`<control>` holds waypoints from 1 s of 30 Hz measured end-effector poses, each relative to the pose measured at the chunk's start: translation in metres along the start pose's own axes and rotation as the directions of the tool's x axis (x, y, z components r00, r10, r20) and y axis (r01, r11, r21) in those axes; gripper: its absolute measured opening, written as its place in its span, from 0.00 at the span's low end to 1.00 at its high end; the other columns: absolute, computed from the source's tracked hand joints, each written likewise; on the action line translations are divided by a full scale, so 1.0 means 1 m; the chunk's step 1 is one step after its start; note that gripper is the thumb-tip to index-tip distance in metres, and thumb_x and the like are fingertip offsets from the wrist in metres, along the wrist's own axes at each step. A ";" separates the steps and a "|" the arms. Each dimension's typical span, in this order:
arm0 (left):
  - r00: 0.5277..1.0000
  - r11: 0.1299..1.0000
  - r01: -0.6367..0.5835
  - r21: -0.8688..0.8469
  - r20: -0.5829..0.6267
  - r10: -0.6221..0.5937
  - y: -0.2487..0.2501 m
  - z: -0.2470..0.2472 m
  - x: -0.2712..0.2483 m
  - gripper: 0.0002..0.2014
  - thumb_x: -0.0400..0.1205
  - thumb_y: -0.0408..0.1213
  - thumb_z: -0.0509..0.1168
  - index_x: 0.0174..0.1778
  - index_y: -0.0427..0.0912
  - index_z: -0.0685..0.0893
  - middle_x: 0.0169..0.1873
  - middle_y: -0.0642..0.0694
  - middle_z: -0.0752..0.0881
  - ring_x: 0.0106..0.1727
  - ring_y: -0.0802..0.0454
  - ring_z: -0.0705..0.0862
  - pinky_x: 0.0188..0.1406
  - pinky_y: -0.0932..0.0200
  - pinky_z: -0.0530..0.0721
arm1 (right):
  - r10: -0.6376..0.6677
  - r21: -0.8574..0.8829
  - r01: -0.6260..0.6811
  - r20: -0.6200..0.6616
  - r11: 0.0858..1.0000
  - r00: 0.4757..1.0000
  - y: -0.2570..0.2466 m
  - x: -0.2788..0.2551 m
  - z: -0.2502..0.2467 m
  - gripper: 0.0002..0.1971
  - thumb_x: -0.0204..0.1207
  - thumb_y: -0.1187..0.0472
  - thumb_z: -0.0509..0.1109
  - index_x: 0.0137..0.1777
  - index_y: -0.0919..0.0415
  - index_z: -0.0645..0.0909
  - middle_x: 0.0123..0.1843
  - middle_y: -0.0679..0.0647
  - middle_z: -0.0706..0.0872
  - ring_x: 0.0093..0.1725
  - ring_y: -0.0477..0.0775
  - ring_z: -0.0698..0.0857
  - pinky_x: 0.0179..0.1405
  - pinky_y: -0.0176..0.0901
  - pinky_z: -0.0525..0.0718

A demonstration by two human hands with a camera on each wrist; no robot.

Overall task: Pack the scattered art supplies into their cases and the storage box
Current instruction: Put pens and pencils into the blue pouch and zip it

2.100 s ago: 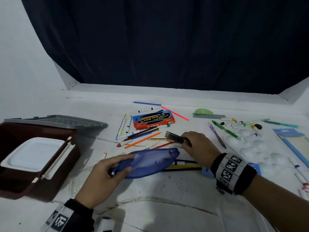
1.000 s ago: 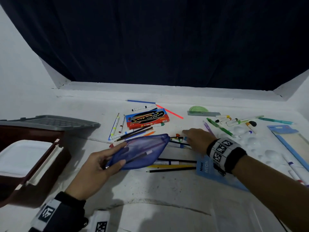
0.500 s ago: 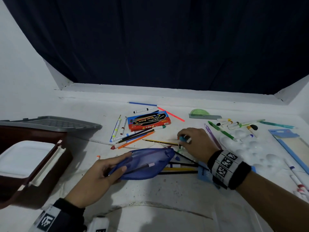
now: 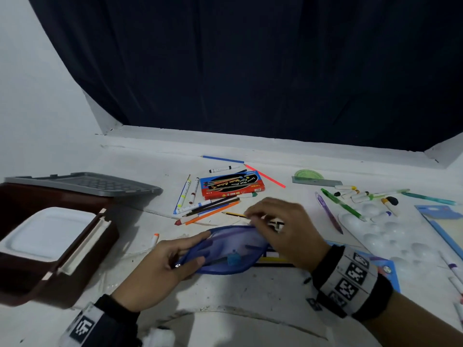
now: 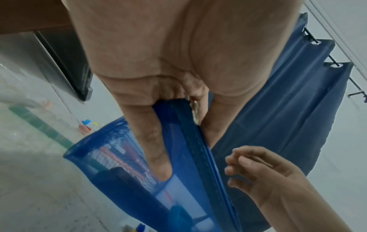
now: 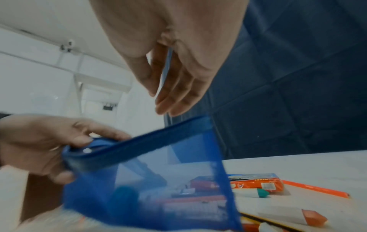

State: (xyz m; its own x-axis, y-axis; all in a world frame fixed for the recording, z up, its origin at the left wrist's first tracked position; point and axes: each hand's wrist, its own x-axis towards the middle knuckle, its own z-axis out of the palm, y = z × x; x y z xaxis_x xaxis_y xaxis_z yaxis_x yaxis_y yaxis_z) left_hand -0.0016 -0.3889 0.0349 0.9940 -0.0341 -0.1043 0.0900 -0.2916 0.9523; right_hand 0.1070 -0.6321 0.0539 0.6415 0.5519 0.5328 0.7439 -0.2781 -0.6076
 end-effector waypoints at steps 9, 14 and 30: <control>0.989 0.998 0.067 -0.014 -0.129 -0.068 -0.009 -0.027 -0.027 0.21 0.81 0.29 0.68 0.68 0.54 0.83 0.59 0.59 0.89 0.60 0.61 0.87 0.59 0.44 0.87 | 0.526 -0.662 -0.142 0.427 0.736 0.736 0.096 0.022 0.020 0.15 0.84 0.61 0.57 0.65 0.58 0.81 0.62 0.57 0.83 0.60 0.59 0.81 0.58 0.49 0.80; 0.987 0.997 0.083 0.007 -0.142 -0.081 -0.011 -0.033 -0.037 0.20 0.81 0.30 0.68 0.68 0.53 0.84 0.60 0.60 0.89 0.63 0.58 0.86 0.59 0.43 0.88 | 0.522 -0.797 0.043 0.434 0.602 0.734 0.097 0.025 0.038 0.13 0.81 0.64 0.63 0.63 0.57 0.80 0.61 0.56 0.78 0.61 0.60 0.80 0.53 0.49 0.79; 0.996 0.996 0.072 -0.058 -0.045 -0.075 -0.006 -0.021 -0.022 0.19 0.76 0.46 0.69 0.60 0.73 0.85 0.57 0.54 0.91 0.47 0.58 0.80 0.45 0.58 0.82 | 0.156 -0.280 -0.119 0.113 0.953 0.981 0.027 0.005 0.009 0.13 0.83 0.67 0.65 0.63 0.59 0.85 0.50 0.51 0.79 0.47 0.48 0.78 0.46 0.38 0.74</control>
State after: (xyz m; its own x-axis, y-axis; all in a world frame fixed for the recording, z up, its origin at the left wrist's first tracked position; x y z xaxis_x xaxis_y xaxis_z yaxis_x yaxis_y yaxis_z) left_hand -0.0231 -0.3659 0.0372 0.9863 0.0305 -0.1622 0.1648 -0.2369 0.9575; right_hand 0.1287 -0.6298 0.0342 0.7243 0.5870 0.3617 0.6847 -0.5507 -0.4774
